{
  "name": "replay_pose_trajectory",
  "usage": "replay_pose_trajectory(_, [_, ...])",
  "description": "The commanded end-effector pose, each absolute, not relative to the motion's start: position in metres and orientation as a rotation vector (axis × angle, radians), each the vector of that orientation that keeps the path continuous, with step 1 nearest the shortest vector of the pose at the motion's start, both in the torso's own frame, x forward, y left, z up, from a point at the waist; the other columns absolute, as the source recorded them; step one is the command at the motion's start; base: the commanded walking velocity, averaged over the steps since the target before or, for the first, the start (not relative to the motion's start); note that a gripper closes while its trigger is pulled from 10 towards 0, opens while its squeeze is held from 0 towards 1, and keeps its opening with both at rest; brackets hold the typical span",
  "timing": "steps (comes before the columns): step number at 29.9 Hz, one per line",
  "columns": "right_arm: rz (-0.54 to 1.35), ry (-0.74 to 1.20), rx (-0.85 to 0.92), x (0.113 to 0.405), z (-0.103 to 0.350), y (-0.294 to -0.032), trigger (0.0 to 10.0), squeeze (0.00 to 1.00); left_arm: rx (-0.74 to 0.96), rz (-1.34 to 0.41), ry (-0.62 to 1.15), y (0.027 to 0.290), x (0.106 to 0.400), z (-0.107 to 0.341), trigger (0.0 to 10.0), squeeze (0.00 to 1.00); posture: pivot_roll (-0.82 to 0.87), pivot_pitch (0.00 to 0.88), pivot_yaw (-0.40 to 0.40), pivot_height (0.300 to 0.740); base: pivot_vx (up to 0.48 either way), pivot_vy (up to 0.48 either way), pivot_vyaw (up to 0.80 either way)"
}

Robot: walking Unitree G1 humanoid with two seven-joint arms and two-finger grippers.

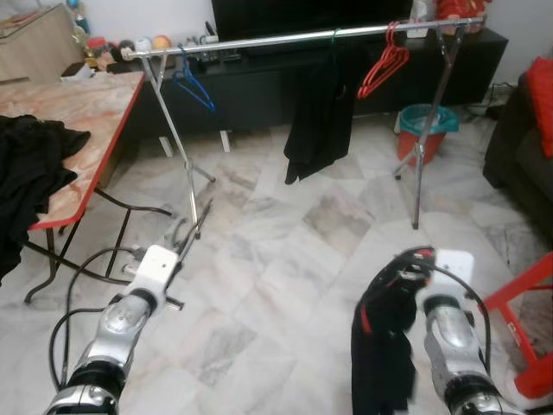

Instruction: Hang hanger

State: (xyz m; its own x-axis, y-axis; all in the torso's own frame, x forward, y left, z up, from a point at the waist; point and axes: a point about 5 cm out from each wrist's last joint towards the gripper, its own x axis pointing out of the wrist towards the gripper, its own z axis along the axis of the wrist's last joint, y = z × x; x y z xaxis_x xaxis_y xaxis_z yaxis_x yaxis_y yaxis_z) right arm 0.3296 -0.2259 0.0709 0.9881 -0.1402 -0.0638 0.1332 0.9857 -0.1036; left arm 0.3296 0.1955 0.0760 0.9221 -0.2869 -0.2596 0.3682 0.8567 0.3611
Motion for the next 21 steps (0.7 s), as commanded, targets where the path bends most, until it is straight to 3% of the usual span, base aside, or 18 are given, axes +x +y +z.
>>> replay_pose_trajectory(1, [-0.043, 0.025, -0.210, 0.352, 0.099, -0.211, 10.0, 0.00, 0.430, -0.459, 0.162, 0.178, 0.337, 0.092, 10.0, 0.00, 0.04, 0.000, 0.092, 0.740, 0.000, 0.000, 0.00])
replay_pose_trajectory(2, [-0.007, 0.063, -0.312, 0.357, 0.101, -0.206, 10.0, 0.00, 0.432, -0.522, 0.156, 0.168, 0.337, 0.096, 10.0, 0.00, 0.03, 0.000, 0.090, 0.740, 0.000, 0.000, 0.00])
replay_pose_trajectory(4, [0.008, 0.075, -0.341, 0.359, 0.102, -0.205, 10.0, 0.00, 0.431, -0.548, 0.155, 0.164, 0.337, 0.098, 10.0, 0.00, 0.03, 0.000, 0.090, 0.740, 0.000, 0.000, 0.00])
replay_pose_trajectory(5, [0.057, 0.110, -0.327, 0.365, 0.106, -0.196, 10.0, 0.00, 0.427, -0.695, 0.173, 0.148, 0.331, 0.101, 10.0, 0.00, 0.04, 0.000, 0.083, 0.740, 0.000, 0.000, 0.00])
replay_pose_trajectory(8, [0.086, 0.142, -0.366, 0.373, 0.112, -0.188, 10.0, 0.00, 0.437, -0.878, 0.222, 0.133, 0.318, 0.101, 10.0, 0.00, 0.04, 0.000, 0.078, 0.740, 0.000, 0.000, 0.00])
replay_pose_trajectory(13, [0.044, 0.204, -0.436, 0.379, 0.114, -0.186, 10.0, 0.00, 0.439, -1.010, 0.298, 0.129, 0.303, 0.104, 10.0, 0.00, 0.05, 0.000, 0.073, 0.740, 0.000, 0.000, 0.00])
replay_pose_trajectory(21, [-0.005, 0.279, -0.379, 0.378, 0.105, -0.174, 10.0, 0.00, 0.405, -1.258, 0.411, 0.123, 0.268, 0.109, 10.0, 0.00, 0.07, 0.000, 0.069, 0.740, 0.000, 0.000, 0.00])
